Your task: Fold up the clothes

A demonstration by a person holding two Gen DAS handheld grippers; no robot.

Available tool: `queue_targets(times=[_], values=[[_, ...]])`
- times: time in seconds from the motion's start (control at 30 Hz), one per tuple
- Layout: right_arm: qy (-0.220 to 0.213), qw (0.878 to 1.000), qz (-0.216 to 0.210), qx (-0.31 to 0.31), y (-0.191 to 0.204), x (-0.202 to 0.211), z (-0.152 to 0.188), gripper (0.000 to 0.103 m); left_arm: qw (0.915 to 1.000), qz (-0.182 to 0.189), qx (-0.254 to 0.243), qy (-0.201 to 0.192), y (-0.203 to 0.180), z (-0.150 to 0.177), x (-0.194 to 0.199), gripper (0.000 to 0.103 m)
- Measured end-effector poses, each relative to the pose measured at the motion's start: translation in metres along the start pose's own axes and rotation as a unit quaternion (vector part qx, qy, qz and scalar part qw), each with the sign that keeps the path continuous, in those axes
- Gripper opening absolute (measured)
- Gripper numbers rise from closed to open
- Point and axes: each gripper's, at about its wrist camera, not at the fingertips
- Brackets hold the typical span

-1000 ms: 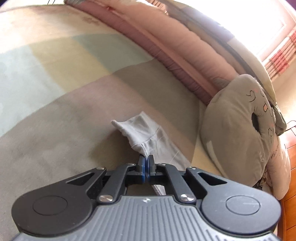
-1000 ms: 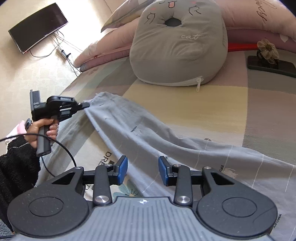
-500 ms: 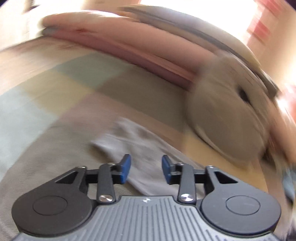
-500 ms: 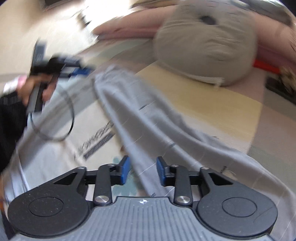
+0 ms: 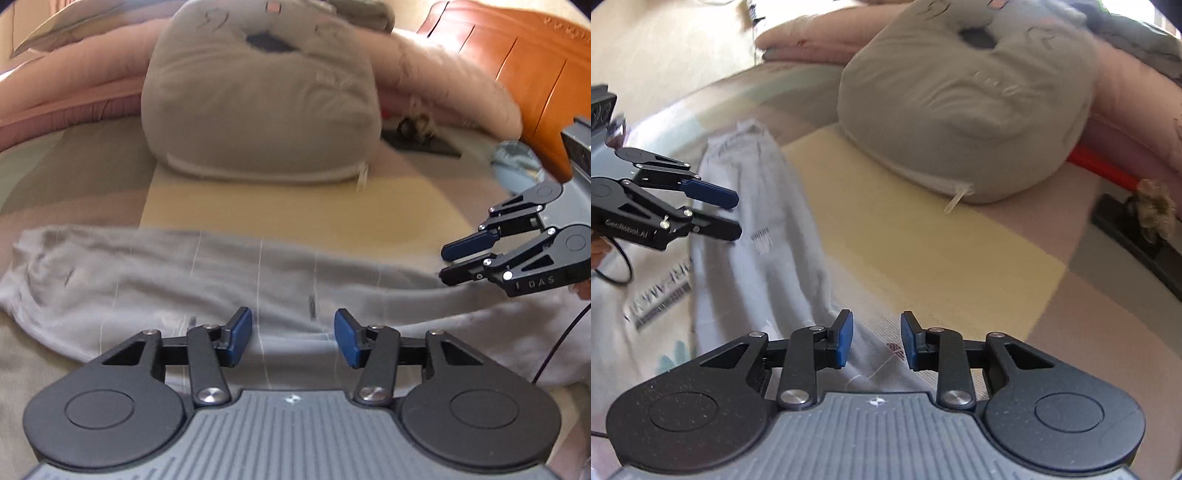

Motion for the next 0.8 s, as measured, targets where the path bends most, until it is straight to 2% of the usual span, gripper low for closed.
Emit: queue_targets(times=[0.07,0.13,0.2,0.23,0.27,0.4,0.5,0.57,0.6,0.8], values=[[0.004,1.0,0.0,0.02,0.004,-0.004,0.004,0.035,1.0,0.005,0.008,-0.002,0.002,0.003,0.004,0.052],[0.011,0.999,-0.001,0.047,0.013,-0.001,0.006,0.03,0.9998,0.008,0.015,0.0,0.004,0.003,0.005,0.053],[0.018,0.997,0.0,0.069,0.022,-0.001,0.007,0.007,0.9998,0.006,0.018,0.001,0.005,0.003,0.007,0.053],[0.018,0.997,0.007,0.073,0.025,-0.001,0.006,0.003,0.9998,0.002,0.018,0.001,0.005,0.002,0.007,0.053],[0.017,0.997,0.016,0.077,0.027,-0.001,0.005,0.003,0.9998,-0.003,0.018,-0.002,0.005,0.0,0.007,0.053],[-0.034,0.996,0.077,0.039,0.018,0.01,-0.004,0.003,0.9996,-0.004,0.023,-0.017,0.005,-0.003,0.015,0.059],[-0.038,0.996,0.084,0.004,0.005,0.008,-0.009,0.004,0.9996,-0.008,0.022,-0.013,0.007,-0.003,0.014,0.059],[-0.02,0.996,0.083,0.003,0.005,0.003,-0.009,0.007,0.9996,-0.014,0.024,-0.002,0.01,-0.002,0.011,0.059],[-0.022,0.997,0.08,0.004,0.006,0.004,-0.01,0.011,0.9995,-0.018,0.027,0.003,0.011,-0.001,0.01,0.059],[-0.053,0.998,0.041,0.006,0.009,0.012,-0.03,0.017,0.9988,-0.031,0.037,0.003,0.018,0.001,0.014,0.059]])
Point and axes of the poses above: each gripper's, at about its wrist camera, not at the fingertips, and x roughly against the way its jaws point, y to its left, z to its underside, and after that the axes turned 8 degrees about -z, right-handed
